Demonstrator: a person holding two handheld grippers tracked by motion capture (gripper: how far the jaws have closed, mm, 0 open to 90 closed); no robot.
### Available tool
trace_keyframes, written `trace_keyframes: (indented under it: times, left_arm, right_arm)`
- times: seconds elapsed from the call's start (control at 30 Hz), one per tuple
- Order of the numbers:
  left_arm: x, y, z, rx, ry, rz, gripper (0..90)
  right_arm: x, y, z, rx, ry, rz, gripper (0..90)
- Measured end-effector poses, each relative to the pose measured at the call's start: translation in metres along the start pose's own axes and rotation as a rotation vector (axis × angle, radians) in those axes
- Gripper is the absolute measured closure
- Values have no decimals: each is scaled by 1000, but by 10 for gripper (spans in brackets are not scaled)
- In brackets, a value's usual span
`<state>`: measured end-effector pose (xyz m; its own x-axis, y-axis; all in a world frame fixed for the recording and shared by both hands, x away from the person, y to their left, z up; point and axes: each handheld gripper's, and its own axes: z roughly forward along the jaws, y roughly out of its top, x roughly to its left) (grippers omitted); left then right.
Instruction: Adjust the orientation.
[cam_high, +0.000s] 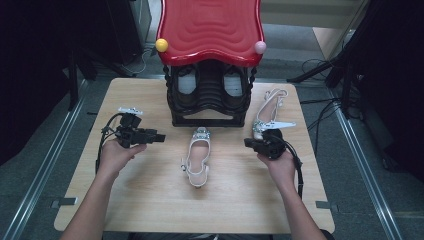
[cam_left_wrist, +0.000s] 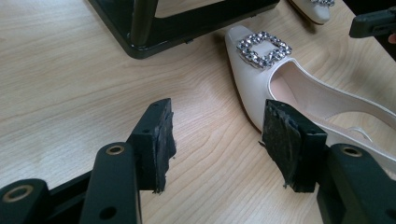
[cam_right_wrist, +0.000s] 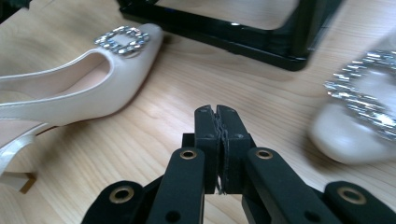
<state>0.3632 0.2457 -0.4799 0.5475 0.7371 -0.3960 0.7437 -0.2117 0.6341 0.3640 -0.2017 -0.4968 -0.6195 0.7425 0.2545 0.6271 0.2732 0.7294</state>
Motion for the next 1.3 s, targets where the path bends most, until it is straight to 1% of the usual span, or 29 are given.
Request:
trace_keyframes:
  times: [0.03,0.07,0.23,0.27,0.4,0.43,0.47,0.57,0.77,0.83,0.9,1.07,1.13,1.2,1.23,1.3]
  left_arm:
    - [1,0,1,2,-11,-4,445]
    - [1,0,2,3,-13,-7,450]
    - [1,2,6,10,-12,0,454]
    - [1,2,7,17,-14,1,453]
    - [0,2,8,18,-8,3,454]
    - [1,2,8,21,-12,5,454]
    - [1,2,8,19,-7,5,454]
    - [1,2,8,20,-4,4,454]
    - [0,1,8,24,-2,11,454]
    - [0,1,8,26,-3,11,453]
    - [-1,1,8,27,-1,12,453]
    - [-1,-1,6,24,0,18,453]
    - [-1,-4,6,27,6,15,453]
    - [0,-6,5,28,5,9,453]
    - [0,-7,4,27,8,8,453]
    - [1,-9,2,24,12,7,452]
  right_arm:
    - [-4,-1,-3,-4,-6,9,891]
    - [-7,-2,-6,-8,-12,20,892]
    - [-28,-6,-18,-27,-52,68,893]
    - [-32,-6,-19,-26,-60,71,893]
    - [-49,-8,-22,-17,-98,80,893]
    - [-53,-9,-23,-16,-103,89,893]
    - [-57,-9,-23,-20,-110,90,894]
    - [-65,-10,-21,-8,-125,99,896]
    - [-74,-11,-16,13,-152,104,896]
    - [-78,-12,-16,18,-167,113,896]
    - [-81,-12,-16,11,-160,121,896]
    - [-89,-12,-12,21,-166,128,895]
    - [-91,-11,-9,24,-159,137,895]
    - [-91,-10,-7,30,-155,135,895]
    - [-90,-9,-5,33,-145,133,896]
    - [-87,-8,-2,44,-149,115,898]
